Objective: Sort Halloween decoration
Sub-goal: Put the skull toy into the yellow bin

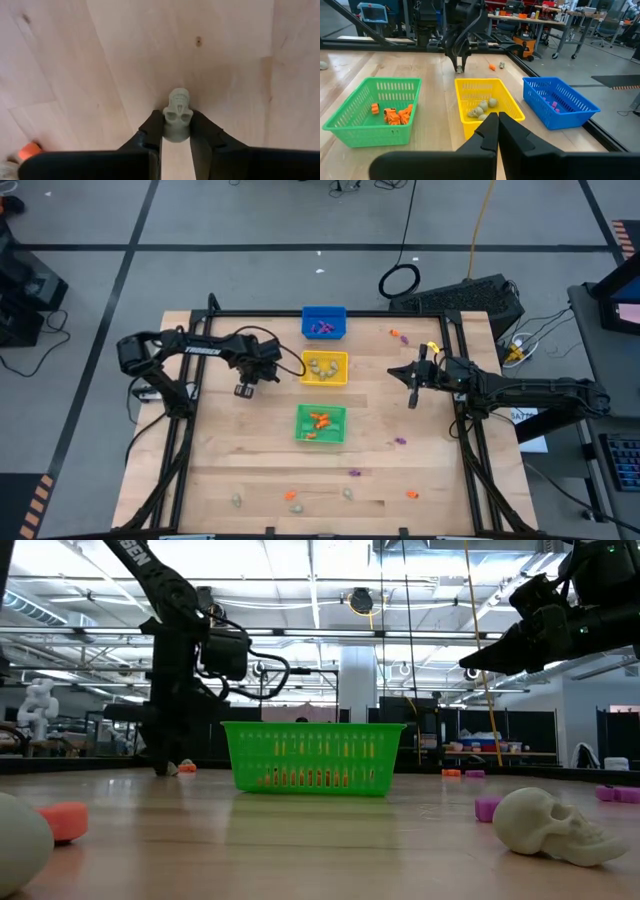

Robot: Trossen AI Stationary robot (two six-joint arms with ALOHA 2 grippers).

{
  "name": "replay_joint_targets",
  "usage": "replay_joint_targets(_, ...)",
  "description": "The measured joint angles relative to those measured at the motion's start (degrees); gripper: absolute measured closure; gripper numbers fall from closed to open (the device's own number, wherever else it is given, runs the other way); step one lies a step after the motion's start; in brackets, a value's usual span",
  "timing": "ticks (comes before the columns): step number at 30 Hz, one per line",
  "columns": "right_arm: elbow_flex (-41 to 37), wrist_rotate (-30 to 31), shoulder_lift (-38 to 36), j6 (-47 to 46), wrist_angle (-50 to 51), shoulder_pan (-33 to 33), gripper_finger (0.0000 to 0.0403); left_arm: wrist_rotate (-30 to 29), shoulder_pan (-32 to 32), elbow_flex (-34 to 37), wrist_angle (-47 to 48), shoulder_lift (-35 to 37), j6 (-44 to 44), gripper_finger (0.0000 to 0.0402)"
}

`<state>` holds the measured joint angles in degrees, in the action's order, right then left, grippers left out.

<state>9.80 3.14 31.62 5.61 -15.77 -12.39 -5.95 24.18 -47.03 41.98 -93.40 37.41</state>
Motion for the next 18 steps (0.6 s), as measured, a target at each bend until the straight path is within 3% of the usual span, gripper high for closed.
replay_joint_targets(9,0.0,0.0,0.0,0.0,0.2,0.0,0.0403,0.5,-1.3,-5.6,1.8,3.0,-7.2,0.0351)
replay_joint_targets(18,0.0,0.0,0.0,0.0,0.3,0.0,0.0403,3.2,-7.7,-16.4,1.3,3.7,-26.7,0.0351)
